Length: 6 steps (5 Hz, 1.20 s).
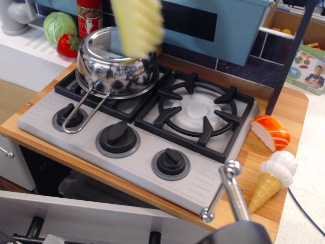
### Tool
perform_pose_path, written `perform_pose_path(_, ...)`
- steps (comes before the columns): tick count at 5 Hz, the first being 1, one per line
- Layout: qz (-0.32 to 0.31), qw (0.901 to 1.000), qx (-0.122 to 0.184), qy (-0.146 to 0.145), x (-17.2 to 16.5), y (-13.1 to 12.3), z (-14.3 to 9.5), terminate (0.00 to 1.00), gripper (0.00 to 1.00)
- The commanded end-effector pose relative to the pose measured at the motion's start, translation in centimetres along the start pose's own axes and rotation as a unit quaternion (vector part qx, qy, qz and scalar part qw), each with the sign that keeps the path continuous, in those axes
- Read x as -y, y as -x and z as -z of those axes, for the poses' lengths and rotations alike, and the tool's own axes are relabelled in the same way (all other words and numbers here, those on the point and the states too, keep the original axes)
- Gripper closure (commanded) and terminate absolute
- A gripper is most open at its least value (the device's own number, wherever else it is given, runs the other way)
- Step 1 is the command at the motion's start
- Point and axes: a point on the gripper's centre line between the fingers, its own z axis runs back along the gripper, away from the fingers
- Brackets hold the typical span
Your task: Wipe pot with sponge
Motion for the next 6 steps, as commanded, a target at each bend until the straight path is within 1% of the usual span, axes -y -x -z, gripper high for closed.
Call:
perform_pose_path(1,0.023,0.9990,0.034,-0.016,-1.8,-0.6,-0.7,0.00,1.00)
perform_pose_path(2,0.018,0.9995,0.024,0.008,-1.2,-1.1,0.1,0.00,1.00)
perform_pose_path(3,0.010,0.9995,0.029,0.002,-1.3,-1.9,0.7,0.00,1.00)
perform_pose_path(4,-0.002,0.9990,0.031,-0.031,-3.3,-2.0,0.9,0.00,1.00)
perform_pose_path(5,0.004,0.9974,0.027,-0.066,-6.2,-1.8,0.2,0.00,1.00)
perform_pose_path(6,0.022,0.9945,0.021,-0.100,-9.0,-1.3,-0.3,1.00,1.00)
